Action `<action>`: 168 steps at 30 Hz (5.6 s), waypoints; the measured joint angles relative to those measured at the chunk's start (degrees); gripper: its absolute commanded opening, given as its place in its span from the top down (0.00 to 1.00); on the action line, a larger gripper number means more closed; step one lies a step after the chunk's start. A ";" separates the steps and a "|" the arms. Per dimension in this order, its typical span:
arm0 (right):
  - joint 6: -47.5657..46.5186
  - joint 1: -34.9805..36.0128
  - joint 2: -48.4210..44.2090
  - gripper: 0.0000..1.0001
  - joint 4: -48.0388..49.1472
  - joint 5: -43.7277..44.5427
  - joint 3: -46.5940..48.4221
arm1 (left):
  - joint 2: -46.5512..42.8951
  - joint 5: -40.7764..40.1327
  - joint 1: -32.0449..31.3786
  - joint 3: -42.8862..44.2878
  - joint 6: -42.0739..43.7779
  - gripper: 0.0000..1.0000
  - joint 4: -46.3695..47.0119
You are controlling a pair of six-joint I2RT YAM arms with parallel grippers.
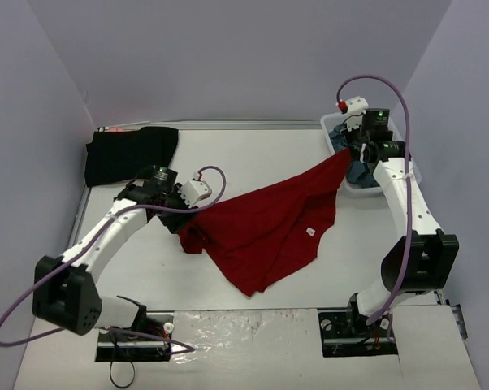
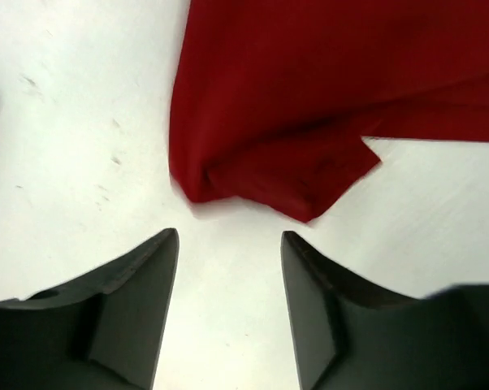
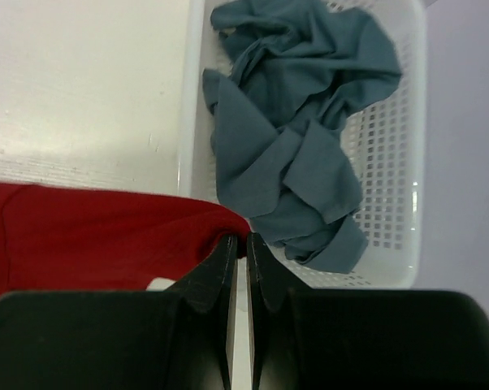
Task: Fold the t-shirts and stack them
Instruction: Flatten out the tshirt
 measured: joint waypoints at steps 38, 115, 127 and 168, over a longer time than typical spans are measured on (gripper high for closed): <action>-0.90 8.39 5.84 1.00 4.48 5.11 -7.32 | 17.40 5.95 -35.71 6.64 3.67 0.63 -9.46; -1.53 7.63 5.64 1.00 5.60 7.28 -11.06 | 24.85 -7.39 -20.87 23.76 -4.39 0.98 -2.95; -1.46 7.30 5.33 1.00 5.46 6.34 -6.51 | 14.78 -22.67 -12.63 24.52 -5.49 0.98 1.57; -0.17 10.99 26.91 1.00 5.01 2.12 17.92 | 16.13 -50.95 -6.10 17.62 -8.07 0.98 17.51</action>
